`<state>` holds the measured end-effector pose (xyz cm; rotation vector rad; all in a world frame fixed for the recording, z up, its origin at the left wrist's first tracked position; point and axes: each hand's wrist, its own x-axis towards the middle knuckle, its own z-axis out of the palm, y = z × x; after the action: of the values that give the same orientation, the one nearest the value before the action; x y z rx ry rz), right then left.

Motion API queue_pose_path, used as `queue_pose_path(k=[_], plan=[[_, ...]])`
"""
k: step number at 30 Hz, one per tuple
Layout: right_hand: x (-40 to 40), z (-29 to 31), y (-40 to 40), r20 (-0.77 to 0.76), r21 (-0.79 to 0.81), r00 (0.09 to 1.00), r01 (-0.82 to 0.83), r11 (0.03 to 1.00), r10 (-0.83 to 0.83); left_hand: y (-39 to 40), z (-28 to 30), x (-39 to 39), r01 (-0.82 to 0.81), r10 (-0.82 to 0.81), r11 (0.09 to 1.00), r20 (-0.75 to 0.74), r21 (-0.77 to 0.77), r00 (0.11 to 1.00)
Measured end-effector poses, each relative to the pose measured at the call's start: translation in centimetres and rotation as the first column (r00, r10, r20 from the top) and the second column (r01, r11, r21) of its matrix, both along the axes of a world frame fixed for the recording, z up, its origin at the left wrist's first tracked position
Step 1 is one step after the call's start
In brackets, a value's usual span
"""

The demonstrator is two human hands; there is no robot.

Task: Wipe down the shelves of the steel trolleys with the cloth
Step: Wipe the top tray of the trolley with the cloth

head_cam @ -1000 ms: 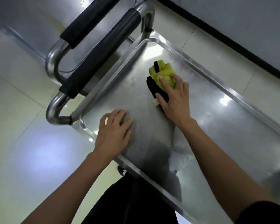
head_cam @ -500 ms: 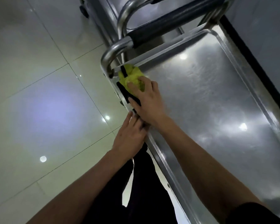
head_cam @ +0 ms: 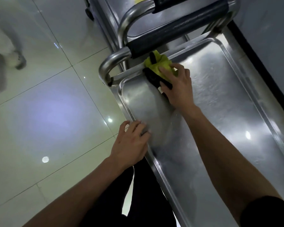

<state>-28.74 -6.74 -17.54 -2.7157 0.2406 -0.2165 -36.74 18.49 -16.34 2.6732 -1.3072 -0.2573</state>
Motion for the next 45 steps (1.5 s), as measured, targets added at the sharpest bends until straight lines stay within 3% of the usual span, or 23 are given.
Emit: queue_pose_path(k=[7,15,19,29,40,43,45], plan=[[1.1,-0.6,-5.9,-0.007,-0.057,0.991,0.13,0.99,-0.13,-6.3,0.8,4.6,-0.032,0.032,1.0,-0.044,0.001,0.999],[3.0,-0.3,-15.8,-0.053,-0.17,0.91,0.396,0.902,-0.41,-8.8,0.2,6.6,-0.011,0.026,0.981,-0.076,0.193,0.997],[3.6,-0.2,-17.4,-0.085,-0.143,0.894,0.425,0.894,-0.439,-8.4,0.2,6.4,0.04,-0.016,0.964,-0.093,0.262,0.996],[-5.9,0.7,-10.5,-0.213,-0.01,0.848,0.494,0.869,-0.484,-8.2,0.8,6.9,0.12,-0.102,0.96,-0.083,0.253,0.991],[-19.1,3.1,9.5,-0.223,0.065,0.717,0.687,0.724,-0.66,-5.7,1.3,9.8,0.397,-0.377,0.874,-0.126,0.279,0.918],[-19.7,3.1,13.3,-0.232,0.07,0.631,0.77,0.634,-0.741,-5.3,2.0,10.3,0.458,-0.427,0.846,-0.168,0.272,0.888],[-19.1,2.8,14.7,-0.23,-0.01,0.505,0.853,0.521,-0.832,-5.0,2.6,10.3,0.466,-0.423,0.852,-0.211,0.239,0.881]])
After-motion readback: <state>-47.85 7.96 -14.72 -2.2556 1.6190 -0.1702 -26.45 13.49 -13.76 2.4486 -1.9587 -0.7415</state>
